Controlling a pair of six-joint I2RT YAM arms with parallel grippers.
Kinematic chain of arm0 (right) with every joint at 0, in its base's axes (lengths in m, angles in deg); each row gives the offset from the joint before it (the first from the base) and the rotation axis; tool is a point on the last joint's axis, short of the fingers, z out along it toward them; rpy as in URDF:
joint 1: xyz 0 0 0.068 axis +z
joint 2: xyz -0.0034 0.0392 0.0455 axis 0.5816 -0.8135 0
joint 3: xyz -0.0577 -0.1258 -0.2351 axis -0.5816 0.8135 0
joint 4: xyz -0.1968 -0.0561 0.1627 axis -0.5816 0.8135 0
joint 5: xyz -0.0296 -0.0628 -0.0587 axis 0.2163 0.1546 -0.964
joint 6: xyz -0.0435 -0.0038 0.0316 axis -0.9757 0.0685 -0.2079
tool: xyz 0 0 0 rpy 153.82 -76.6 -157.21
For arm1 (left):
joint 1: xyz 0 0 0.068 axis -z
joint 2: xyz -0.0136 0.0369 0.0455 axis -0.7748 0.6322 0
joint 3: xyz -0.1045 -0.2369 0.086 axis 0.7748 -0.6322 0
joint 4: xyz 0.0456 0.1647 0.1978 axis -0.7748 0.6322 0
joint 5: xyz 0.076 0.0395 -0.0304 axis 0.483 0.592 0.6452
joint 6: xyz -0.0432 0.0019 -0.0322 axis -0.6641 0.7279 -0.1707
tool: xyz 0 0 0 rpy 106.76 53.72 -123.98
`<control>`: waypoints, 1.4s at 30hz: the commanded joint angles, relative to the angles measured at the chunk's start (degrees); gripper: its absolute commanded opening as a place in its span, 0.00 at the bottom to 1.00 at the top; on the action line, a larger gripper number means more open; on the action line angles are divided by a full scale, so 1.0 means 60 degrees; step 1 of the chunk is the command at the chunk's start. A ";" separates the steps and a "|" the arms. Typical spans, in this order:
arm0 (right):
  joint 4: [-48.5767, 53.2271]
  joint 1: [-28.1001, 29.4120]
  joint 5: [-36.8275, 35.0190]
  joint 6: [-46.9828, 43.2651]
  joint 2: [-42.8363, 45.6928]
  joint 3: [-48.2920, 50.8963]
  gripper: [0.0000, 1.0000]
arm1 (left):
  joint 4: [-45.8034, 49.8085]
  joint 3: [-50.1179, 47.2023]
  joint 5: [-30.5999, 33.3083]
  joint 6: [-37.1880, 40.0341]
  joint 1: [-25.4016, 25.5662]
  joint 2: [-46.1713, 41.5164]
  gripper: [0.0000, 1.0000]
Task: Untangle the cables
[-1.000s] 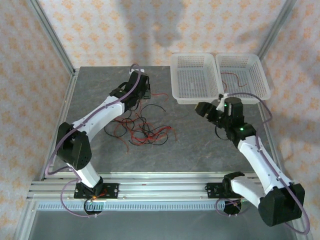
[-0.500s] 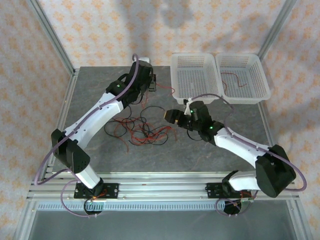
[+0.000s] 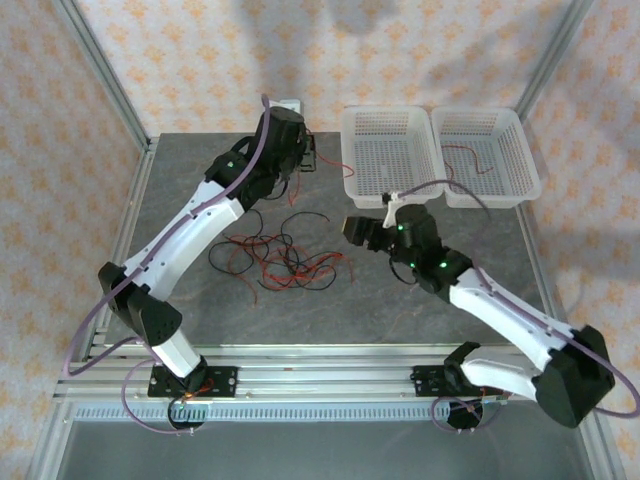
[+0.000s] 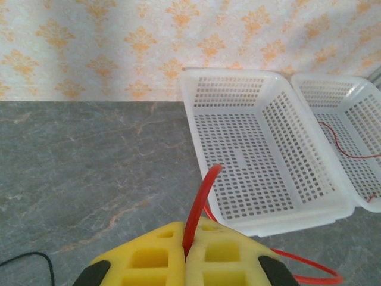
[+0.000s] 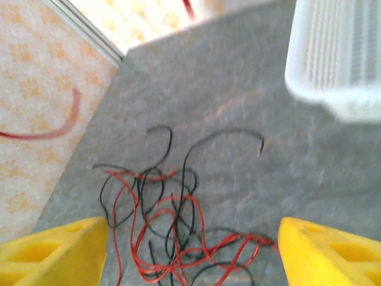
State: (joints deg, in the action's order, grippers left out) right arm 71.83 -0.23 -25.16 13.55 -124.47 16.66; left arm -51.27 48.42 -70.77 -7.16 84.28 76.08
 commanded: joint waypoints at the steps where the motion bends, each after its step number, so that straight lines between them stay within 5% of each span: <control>1: 0.1359 0.0015 -0.1264 -0.3648 0.0713 -0.1254 0.75 | 0.0620 0.0433 -0.0566 -0.0036 0.0217 0.0253 0.01; 4: 0.2126 0.0015 -0.1586 -0.5574 0.0651 -0.2185 0.76 | 0.0815 0.0436 -0.0826 0.0038 0.0384 0.0246 0.01; 12: 0.2926 0.0000 -0.1086 -0.7642 -0.0769 -0.3819 0.74 | 0.0913 0.0245 -0.1348 -0.0006 0.0752 -0.0089 0.01; 17: 0.3850 0.0000 -0.0544 -0.8093 -0.2071 -0.5022 0.70 | 0.0964 0.0173 -0.1406 -0.0034 0.0905 -0.0293 0.02; 26: 0.3815 -0.0101 -0.1365 -0.8086 -0.2951 -0.5454 0.61 | 0.0840 -0.0043 -0.1363 -0.0125 0.1038 -0.0523 0.02; 31: 0.3456 -0.0146 -0.1870 -0.7866 -0.2986 -0.5364 0.41 | 0.0868 -0.0110 -0.1304 -0.0155 0.1068 -0.0698 0.02; 34: 0.3126 -0.0189 -0.2317 -0.7640 -0.2846 -0.5314 0.03 | 0.0895 -0.0283 -0.1156 -0.0179 0.1068 -0.0860 0.02; 42: 0.2204 -0.0782 -0.3489 -0.6661 -0.2406 -0.5295 0.00 | 0.0667 -0.1642 -0.0659 -0.0395 0.1068 -0.1555 0.07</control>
State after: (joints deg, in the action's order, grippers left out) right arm 89.34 -2.98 -40.57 -30.21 -141.47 -13.92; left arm -47.29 41.20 -77.13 -8.18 90.18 69.26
